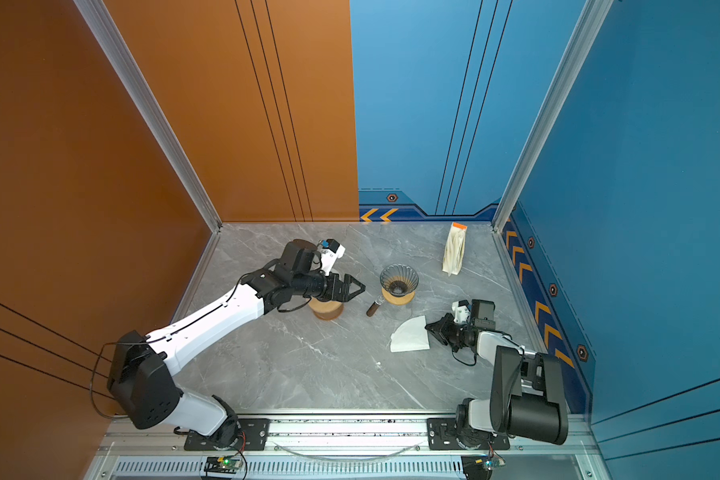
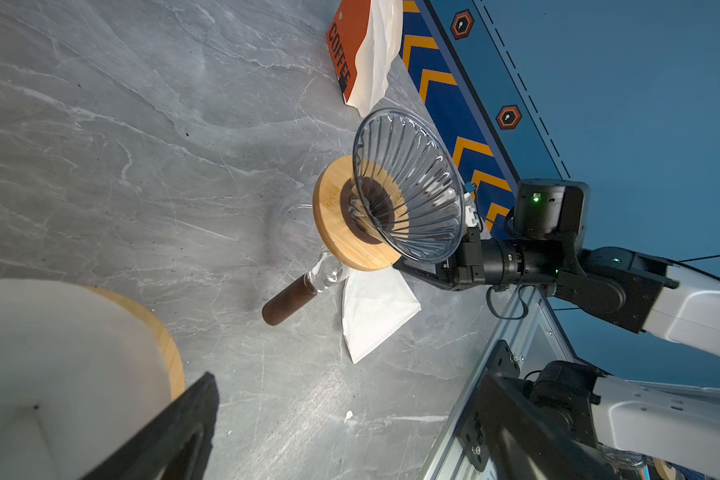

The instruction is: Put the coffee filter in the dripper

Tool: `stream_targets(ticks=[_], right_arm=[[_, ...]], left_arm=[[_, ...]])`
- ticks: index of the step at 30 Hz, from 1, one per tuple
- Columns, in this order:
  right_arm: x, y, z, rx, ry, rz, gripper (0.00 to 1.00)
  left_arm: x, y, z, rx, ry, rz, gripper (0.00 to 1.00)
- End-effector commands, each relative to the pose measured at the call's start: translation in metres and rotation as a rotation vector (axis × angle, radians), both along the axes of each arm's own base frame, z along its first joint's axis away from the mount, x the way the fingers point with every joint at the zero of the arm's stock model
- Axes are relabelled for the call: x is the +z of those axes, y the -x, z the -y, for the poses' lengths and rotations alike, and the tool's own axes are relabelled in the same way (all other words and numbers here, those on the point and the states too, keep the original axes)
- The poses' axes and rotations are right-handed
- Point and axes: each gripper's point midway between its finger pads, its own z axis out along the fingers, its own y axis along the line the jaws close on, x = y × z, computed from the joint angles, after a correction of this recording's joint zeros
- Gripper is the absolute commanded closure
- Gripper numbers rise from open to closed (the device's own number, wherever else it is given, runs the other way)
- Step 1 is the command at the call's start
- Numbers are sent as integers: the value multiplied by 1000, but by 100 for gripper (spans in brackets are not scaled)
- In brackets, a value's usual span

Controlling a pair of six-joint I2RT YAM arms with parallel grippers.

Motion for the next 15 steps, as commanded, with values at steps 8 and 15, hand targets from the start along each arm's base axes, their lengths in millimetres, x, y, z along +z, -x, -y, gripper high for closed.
stream_targets(ticks=[8, 15], right_arm=[[-8, 3, -6, -2, -37, -9, 82], [-14, 12, -5, 3, -11, -52, 76]], left_arm=[[9, 3, 6, -18, 10, 1, 2], [10, 11, 7, -38, 11, -8, 0]])
